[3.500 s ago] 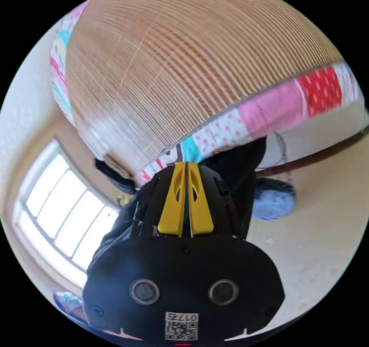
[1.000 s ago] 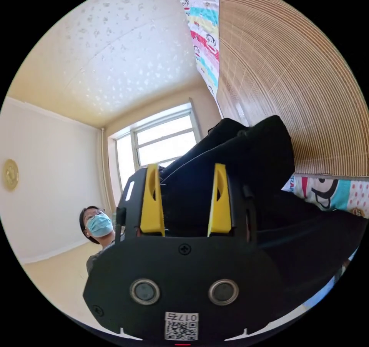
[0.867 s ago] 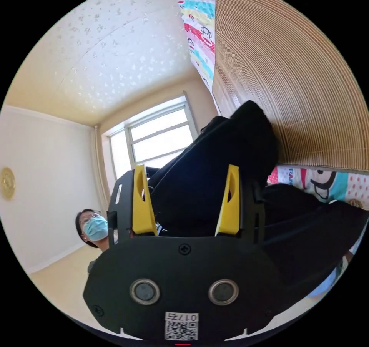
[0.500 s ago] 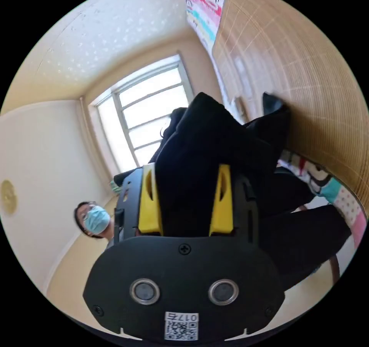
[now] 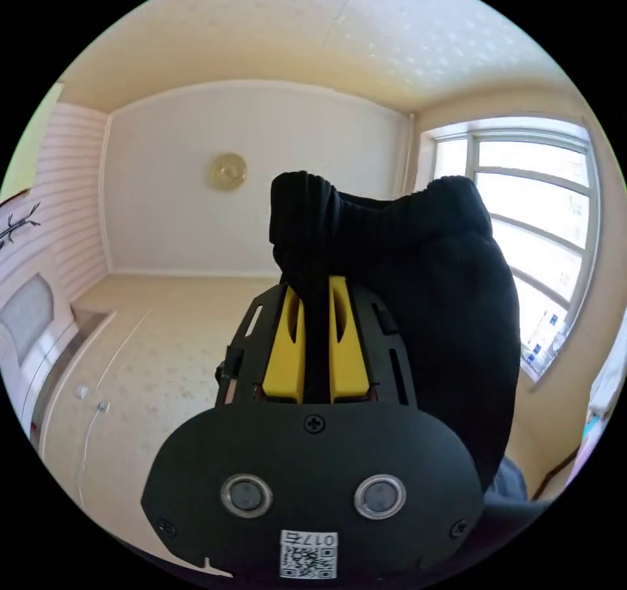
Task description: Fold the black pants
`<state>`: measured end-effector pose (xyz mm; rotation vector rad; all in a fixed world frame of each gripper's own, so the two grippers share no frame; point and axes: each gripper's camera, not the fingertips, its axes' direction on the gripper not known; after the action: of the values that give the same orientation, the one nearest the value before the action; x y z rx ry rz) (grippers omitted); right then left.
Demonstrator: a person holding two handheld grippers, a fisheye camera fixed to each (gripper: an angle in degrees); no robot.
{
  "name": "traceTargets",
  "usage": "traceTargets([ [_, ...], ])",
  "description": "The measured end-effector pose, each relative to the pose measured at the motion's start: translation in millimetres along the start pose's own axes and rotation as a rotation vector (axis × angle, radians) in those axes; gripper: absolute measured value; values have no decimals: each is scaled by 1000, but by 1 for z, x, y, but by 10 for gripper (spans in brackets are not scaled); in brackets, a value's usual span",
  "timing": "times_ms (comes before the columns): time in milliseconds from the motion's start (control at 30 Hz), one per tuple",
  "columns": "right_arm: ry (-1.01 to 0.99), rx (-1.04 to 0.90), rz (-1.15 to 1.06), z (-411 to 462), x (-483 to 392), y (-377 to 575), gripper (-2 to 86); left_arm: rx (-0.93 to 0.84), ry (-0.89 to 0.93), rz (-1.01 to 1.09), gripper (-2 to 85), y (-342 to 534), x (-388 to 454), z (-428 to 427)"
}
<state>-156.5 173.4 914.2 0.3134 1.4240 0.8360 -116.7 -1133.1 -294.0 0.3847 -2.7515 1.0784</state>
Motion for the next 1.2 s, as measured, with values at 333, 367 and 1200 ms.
traceTargets([
  [333, 566, -340, 75, 46, 18, -27, 86, 349, -148, -243, 172, -20, -50, -5],
  [367, 606, -324, 73, 43, 19, -27, 91, 348, -201, -252, 165, -26, -51, 0],
  [1200, 893, 78, -20, -11, 31, 41, 14, 452, -521, -330, 52, -64, 8, -28],
])
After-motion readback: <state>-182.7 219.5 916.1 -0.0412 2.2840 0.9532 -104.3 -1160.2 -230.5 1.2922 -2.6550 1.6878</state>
